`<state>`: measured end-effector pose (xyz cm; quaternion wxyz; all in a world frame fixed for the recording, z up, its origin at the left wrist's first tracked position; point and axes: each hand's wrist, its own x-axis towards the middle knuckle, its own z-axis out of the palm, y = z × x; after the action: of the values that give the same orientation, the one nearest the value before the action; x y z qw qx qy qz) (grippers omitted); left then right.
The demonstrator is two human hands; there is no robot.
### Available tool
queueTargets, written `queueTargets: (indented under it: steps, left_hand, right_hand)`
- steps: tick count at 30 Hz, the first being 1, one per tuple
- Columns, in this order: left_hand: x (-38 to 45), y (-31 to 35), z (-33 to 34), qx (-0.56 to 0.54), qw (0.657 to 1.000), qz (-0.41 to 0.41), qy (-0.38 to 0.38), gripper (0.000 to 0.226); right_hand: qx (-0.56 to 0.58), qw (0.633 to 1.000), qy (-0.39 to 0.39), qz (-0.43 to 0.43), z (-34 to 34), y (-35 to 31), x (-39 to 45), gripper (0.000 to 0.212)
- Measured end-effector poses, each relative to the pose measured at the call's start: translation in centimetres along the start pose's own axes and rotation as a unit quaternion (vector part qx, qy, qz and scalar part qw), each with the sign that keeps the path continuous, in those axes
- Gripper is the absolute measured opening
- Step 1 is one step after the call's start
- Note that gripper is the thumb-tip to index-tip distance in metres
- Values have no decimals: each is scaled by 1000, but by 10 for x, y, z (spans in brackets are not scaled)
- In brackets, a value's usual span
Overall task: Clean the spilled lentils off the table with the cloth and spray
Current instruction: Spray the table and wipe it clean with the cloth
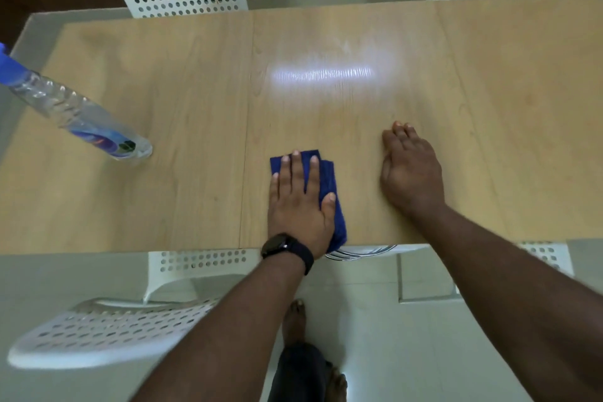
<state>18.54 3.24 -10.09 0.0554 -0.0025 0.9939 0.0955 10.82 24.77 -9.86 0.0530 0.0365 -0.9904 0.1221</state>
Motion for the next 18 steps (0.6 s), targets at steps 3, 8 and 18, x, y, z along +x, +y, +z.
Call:
queueTargets:
  steps: [3, 8, 18]
  left_hand:
    - [41, 28, 1, 0, 999, 35, 5, 74]
    - [81, 77, 7, 0, 998, 67, -9, 73]
    - [25, 24, 1, 11, 993, 105, -44, 73]
  right_hand:
    - [9, 1000, 14, 2, 1, 2, -1, 53]
    - [59, 997, 29, 38, 1, 7, -1, 52]
    - [73, 996, 13, 42, -5, 6, -1, 54]
